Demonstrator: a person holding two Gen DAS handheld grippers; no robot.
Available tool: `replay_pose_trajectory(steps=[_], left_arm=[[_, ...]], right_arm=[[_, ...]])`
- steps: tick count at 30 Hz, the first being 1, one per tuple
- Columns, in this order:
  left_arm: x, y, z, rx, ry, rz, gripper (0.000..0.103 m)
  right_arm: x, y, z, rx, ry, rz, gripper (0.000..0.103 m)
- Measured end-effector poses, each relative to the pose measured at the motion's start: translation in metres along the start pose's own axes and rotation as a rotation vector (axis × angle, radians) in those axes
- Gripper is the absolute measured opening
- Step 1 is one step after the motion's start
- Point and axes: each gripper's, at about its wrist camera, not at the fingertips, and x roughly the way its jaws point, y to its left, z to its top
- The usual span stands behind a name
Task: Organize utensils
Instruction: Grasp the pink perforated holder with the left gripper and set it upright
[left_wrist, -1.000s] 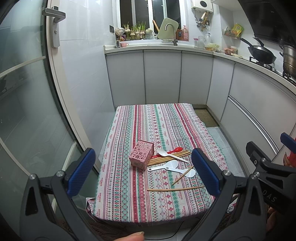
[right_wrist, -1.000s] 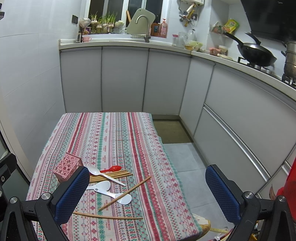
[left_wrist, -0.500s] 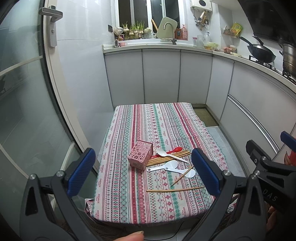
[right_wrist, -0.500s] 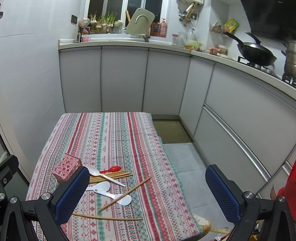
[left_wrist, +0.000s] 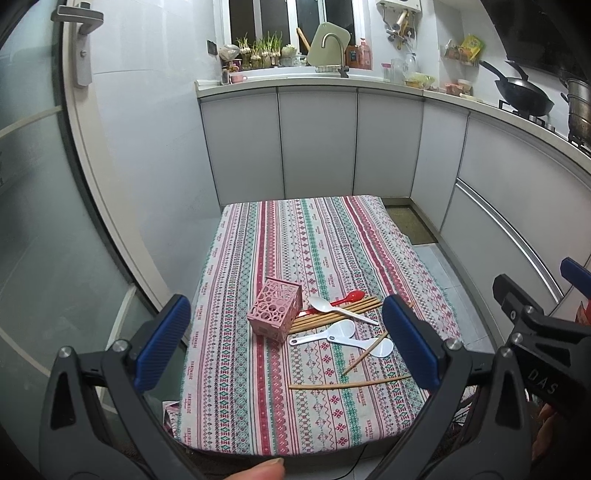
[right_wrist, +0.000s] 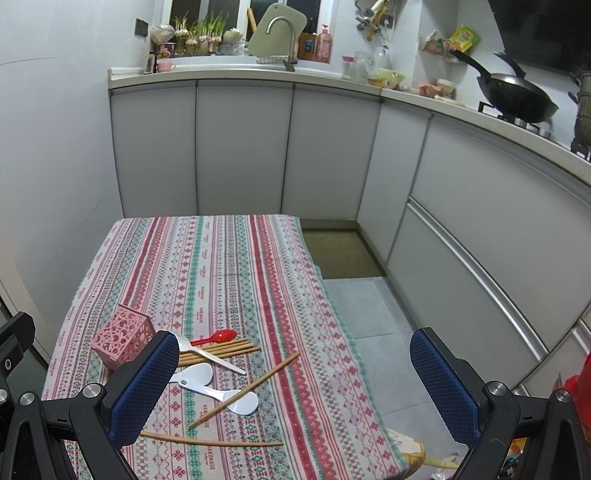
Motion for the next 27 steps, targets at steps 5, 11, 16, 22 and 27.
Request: replay_pose_trajectory(steps=[5,11,16,22,27], left_arm=[[0.021,-0.001,0.001,0.013,0.002,-0.055,0.103],[0.082,0.011,0.001,0.1,0.136,-0.184,0.103],[0.145,0.026,0.0,0.149,0.301,-0.22,0.101],[0.221,0.036,-0.008,0.179,0.433,-0.192,0.085],[0.277,0.018,-0.005,0.266,0.526,-0.19,0.08]], right_arm=[[0.022,0.0,0.0,-0.019,0.027,-0.017,0.103],[0.065,-0.005,0.01,-0.035,0.087,0.027,0.103],[0.113,-0.004,0.017,-0.051,0.159,0.11,0.103],[0.18,0.014,0.012,-0.082,0.298,0.285,0.103],[0.217,0.017,-0.001,-0.042,0.327,0.321,0.103]])
